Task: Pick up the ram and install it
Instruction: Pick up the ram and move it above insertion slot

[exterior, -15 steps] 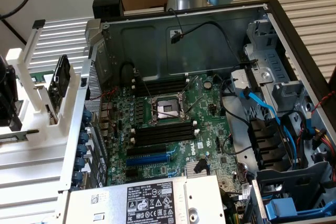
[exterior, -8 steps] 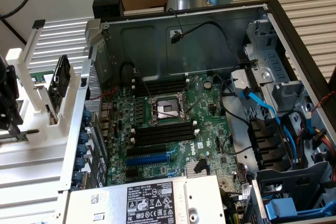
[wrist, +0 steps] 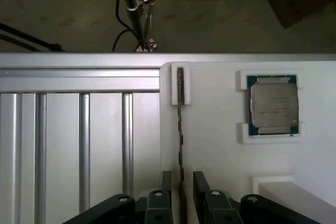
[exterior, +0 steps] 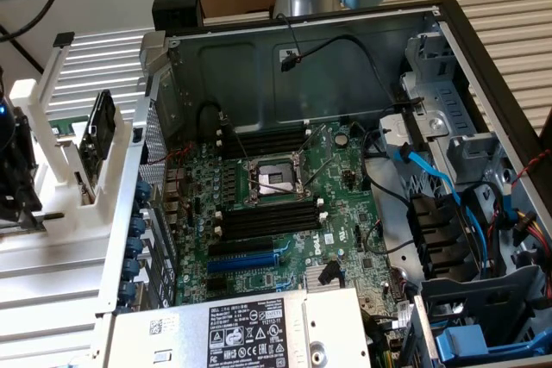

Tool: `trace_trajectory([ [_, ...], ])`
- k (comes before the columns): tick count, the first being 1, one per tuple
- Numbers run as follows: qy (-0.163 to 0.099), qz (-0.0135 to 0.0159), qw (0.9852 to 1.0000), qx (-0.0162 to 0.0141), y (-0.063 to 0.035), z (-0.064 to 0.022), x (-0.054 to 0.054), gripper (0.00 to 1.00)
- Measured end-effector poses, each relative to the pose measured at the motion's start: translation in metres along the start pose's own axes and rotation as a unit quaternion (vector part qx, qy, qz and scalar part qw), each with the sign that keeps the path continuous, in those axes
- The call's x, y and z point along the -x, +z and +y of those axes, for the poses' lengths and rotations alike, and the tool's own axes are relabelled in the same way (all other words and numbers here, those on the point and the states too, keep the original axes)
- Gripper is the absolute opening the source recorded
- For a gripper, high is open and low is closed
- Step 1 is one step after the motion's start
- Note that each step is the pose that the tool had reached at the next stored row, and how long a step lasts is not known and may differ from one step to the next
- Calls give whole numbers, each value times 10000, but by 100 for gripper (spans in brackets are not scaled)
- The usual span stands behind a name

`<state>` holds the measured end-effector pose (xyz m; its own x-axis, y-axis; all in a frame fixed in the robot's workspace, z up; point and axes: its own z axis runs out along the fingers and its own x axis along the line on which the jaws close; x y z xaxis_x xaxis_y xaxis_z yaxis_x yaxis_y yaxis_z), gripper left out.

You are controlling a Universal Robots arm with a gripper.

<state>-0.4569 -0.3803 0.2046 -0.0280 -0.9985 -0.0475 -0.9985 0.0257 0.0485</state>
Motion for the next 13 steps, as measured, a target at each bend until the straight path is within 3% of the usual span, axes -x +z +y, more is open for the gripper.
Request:
trace_trajectory([
  [13, 0, 1, 10000, 1, 48, 4, -2, 31],
])
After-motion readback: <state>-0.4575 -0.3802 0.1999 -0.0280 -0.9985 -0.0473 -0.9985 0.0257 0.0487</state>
